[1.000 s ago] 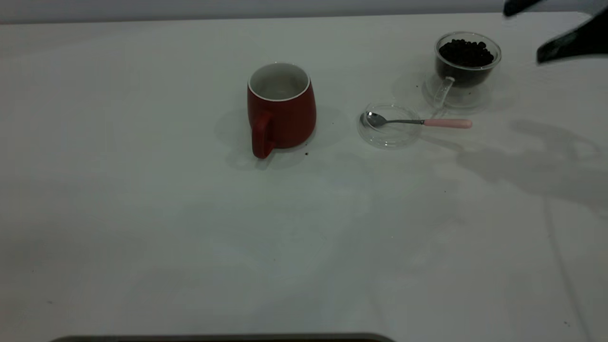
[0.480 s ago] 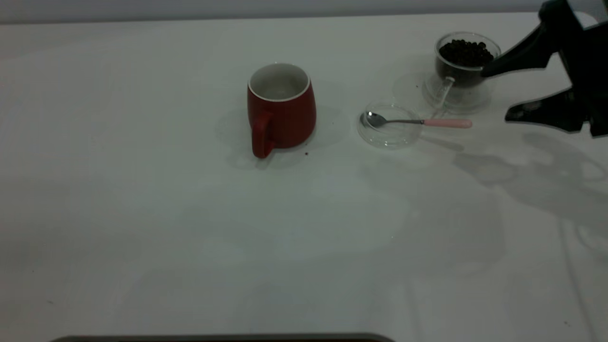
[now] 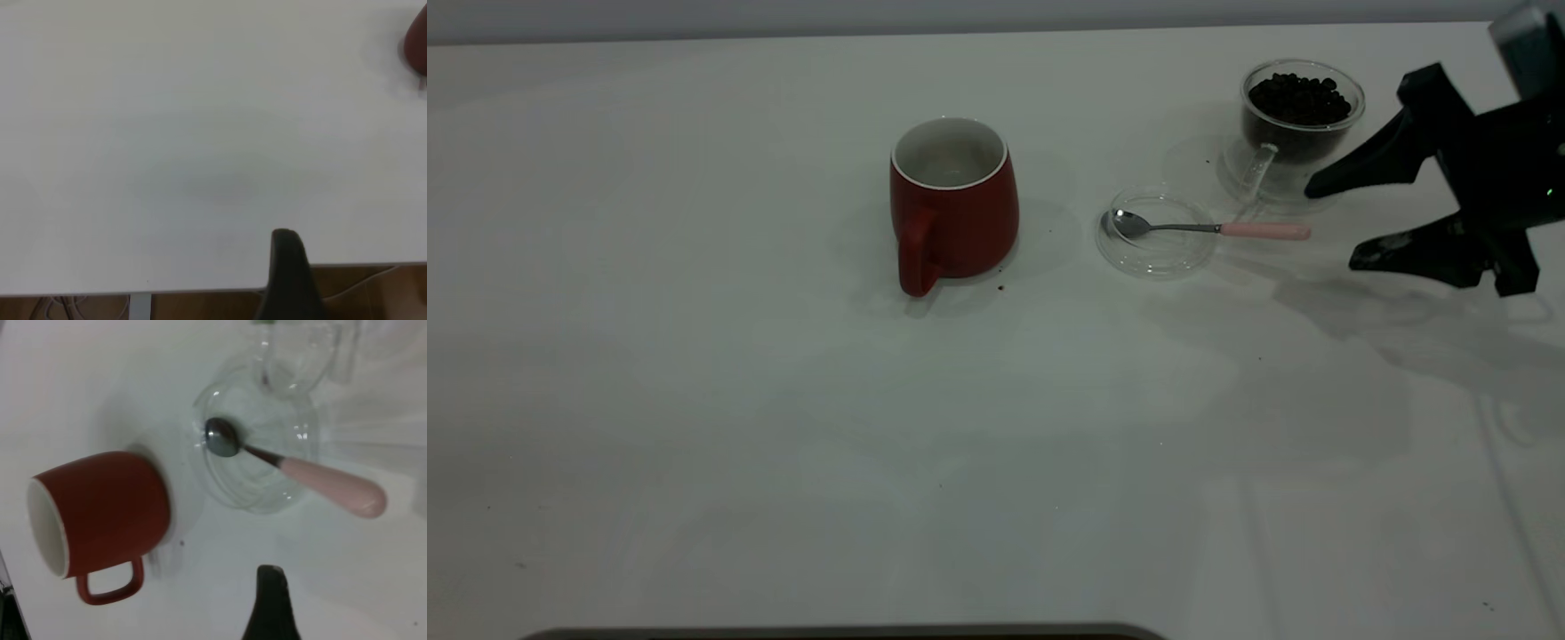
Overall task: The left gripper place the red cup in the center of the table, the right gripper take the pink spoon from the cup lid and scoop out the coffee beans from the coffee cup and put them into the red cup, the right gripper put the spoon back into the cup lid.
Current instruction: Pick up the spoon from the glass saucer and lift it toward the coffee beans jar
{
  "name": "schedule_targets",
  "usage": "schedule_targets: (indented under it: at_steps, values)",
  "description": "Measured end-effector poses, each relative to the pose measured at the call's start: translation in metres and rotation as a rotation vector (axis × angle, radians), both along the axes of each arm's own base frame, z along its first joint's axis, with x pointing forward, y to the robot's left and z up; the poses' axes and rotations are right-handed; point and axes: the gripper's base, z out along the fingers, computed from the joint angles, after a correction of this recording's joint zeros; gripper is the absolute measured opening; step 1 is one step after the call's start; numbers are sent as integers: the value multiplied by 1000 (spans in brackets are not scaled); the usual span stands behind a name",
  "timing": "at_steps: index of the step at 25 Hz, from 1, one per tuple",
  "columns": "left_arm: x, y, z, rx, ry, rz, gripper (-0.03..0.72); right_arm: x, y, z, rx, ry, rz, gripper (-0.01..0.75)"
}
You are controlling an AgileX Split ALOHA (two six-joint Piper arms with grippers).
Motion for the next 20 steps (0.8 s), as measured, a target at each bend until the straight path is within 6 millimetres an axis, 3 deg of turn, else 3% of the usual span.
schedule_targets:
  at_steps: [6,14,20]
  values:
    - [0,0,0,0,0,0,569,11,3,-15,31,-5,15,625]
    - [0,0,0,-1,0,1,569,31,21,-25,40,-31,62,614]
    - [0,0,0,-1,0,1,569,35,29,-32,49,-23,73,597]
